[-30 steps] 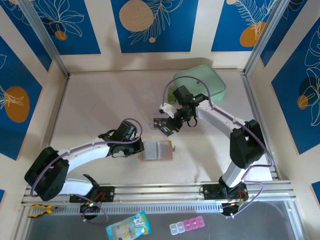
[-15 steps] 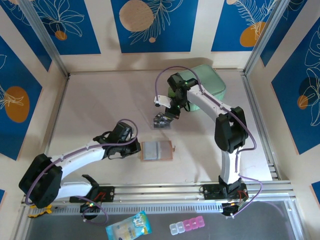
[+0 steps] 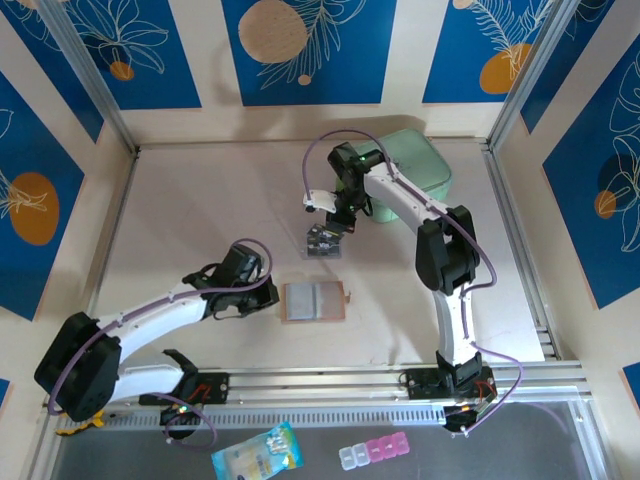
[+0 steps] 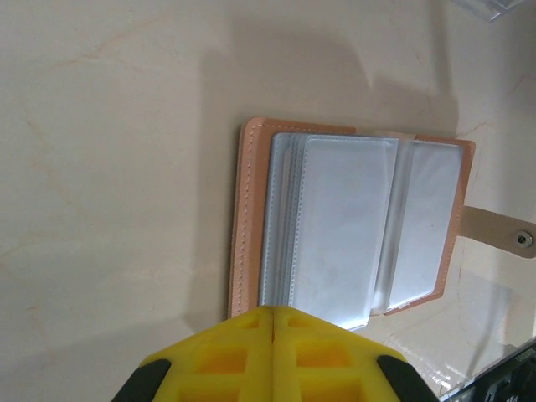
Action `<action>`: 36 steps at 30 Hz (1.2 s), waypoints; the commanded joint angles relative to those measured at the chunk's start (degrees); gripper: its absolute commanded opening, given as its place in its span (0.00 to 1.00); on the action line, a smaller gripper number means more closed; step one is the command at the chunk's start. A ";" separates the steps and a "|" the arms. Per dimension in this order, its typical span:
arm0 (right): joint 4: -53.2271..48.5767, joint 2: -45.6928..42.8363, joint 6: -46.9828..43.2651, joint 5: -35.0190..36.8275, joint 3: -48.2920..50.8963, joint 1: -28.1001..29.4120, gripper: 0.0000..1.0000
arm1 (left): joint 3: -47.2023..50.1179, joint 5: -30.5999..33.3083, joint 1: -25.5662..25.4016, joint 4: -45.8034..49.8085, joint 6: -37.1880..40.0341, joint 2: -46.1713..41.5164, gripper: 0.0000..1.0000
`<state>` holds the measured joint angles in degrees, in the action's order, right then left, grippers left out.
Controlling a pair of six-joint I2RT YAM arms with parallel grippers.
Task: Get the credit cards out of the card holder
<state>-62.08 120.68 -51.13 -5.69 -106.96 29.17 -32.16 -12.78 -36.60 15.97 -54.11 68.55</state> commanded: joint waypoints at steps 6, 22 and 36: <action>-2.08 3.45 -2.53 0.97 -1.85 0.12 0.01 | 1.19 0.64 0.91 1.81 -0.27 -1.23 0.07; -2.24 4.20 -1.97 3.23 -3.18 0.48 0.18 | 1.44 0.32 1.02 1.36 -0.45 -1.10 0.08; 9.52 -0.82 5.42 4.07 2.53 0.03 0.04 | 1.37 -0.80 1.08 0.12 -0.58 -0.18 0.08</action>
<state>-55.61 121.45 -47.75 -1.45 -105.67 29.12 -31.20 -12.86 -36.21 15.90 -54.13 68.42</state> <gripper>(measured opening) 0.048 0.079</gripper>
